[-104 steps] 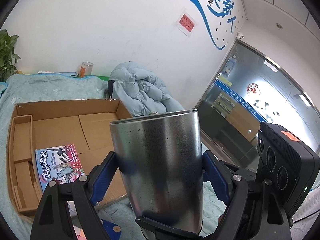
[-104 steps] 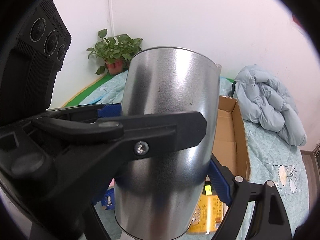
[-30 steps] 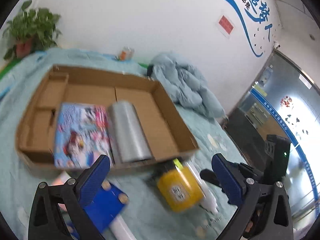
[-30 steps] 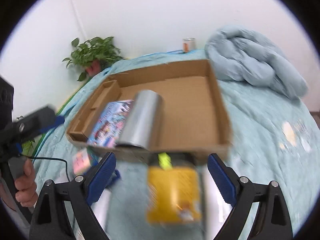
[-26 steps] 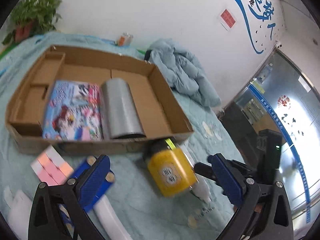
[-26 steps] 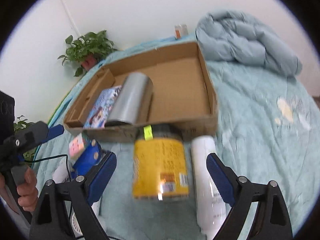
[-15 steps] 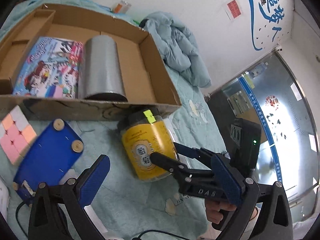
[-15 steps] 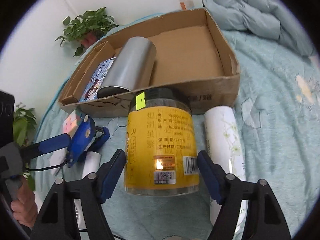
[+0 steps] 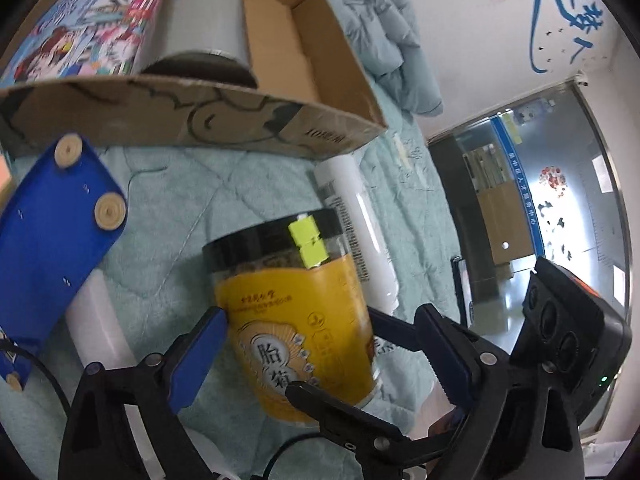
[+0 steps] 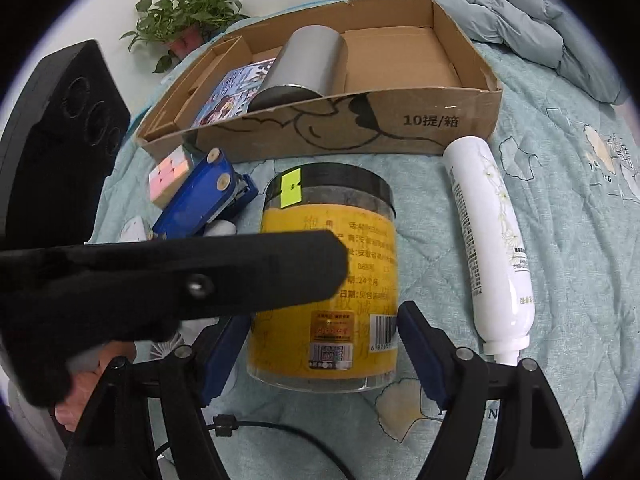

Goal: Organize rigid objects

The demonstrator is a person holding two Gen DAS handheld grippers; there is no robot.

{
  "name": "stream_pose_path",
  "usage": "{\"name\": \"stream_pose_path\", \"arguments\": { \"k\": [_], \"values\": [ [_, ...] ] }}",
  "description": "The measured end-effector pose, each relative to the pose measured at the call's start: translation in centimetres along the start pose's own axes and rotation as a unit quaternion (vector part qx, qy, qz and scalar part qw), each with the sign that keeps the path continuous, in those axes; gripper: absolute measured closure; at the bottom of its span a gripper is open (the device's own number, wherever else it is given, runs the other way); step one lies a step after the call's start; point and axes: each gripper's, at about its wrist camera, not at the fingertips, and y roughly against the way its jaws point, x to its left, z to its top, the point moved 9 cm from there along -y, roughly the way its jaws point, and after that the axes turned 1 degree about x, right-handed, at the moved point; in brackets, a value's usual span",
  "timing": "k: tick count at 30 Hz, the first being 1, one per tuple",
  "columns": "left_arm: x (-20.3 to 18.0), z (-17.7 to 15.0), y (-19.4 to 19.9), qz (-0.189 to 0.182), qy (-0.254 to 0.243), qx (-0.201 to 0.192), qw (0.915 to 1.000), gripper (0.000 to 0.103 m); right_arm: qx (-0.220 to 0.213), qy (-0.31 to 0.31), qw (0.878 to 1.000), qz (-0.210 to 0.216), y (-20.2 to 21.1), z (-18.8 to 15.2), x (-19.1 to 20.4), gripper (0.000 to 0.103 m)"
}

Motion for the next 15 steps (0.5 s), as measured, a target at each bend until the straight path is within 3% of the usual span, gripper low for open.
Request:
{"name": "stream_pose_path", "arguments": {
  "k": [4,8,15],
  "values": [
    [1.2,-0.7,-1.4,0.025,0.013,0.026,0.9993,0.02,0.014,0.004,1.0,0.0,-1.1,0.1,0.2,0.02],
    [1.9,-0.5,-1.8,0.003,0.031,0.028,0.9991,0.02,0.021,-0.001,1.0,0.0,-1.8,0.3,0.2,0.018],
    [2.1,-0.5,-1.6,0.001,0.019,0.028,0.9994,0.019,0.035,-0.006,0.999,-0.006,-3.0,0.1,0.0,0.018]
  ]
}}
